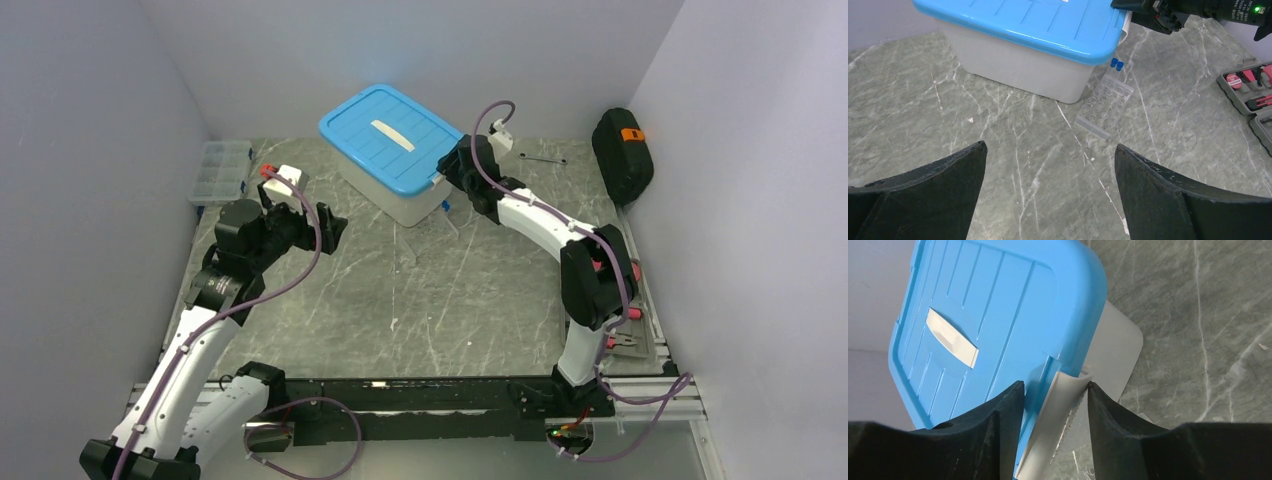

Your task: Organize the chemistry lab equipment

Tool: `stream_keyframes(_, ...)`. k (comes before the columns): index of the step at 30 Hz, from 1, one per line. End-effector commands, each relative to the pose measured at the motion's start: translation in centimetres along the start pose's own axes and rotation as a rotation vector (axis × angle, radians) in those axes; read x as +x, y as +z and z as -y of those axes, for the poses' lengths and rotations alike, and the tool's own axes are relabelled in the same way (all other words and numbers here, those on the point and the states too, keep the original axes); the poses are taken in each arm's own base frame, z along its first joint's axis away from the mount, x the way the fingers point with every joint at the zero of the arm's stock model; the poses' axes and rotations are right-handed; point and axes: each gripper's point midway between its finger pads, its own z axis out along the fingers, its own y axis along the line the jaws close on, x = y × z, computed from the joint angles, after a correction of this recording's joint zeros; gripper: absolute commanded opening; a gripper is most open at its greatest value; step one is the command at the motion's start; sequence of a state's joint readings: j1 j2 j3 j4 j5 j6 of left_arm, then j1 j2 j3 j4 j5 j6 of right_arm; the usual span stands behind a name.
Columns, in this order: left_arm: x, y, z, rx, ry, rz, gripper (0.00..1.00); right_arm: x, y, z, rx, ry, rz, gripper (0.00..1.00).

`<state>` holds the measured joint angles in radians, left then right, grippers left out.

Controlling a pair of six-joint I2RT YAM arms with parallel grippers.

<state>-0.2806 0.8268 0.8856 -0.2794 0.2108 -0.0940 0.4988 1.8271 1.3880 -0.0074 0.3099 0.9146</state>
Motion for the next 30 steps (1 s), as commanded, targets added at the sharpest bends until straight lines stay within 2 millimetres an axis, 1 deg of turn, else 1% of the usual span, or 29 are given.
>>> stream_keyframes(1,-1.5,-0.6,0.1,-0.007,0.026,0.044,0.99,-0.7,0.2,-1.3,-0.013,-0.029,0.009,0.40)
stream_keyframes(13,-1.5,-0.7,0.0,-0.020,0.035,0.045,0.99,-1.6,1.3,-1.2,0.044,-0.107,0.027,0.32)
stream_keyframes(20,-1.4,-0.7,0.0,-0.021,0.037,0.043,0.99,-1.5,2.1,-1.1,0.069,-0.141,0.020,0.25)
stream_keyframes(28,-1.4,-0.6,-0.1,-0.025,0.038,0.040,0.99,-1.1,3.0,-0.6,0.093,-0.164,0.016,0.19)
stream_keyframes(30,-1.3,-0.6,-0.1,-0.025,0.037,0.037,0.99,-1.2,3.0,-0.5,0.102,-0.174,0.020,0.19)
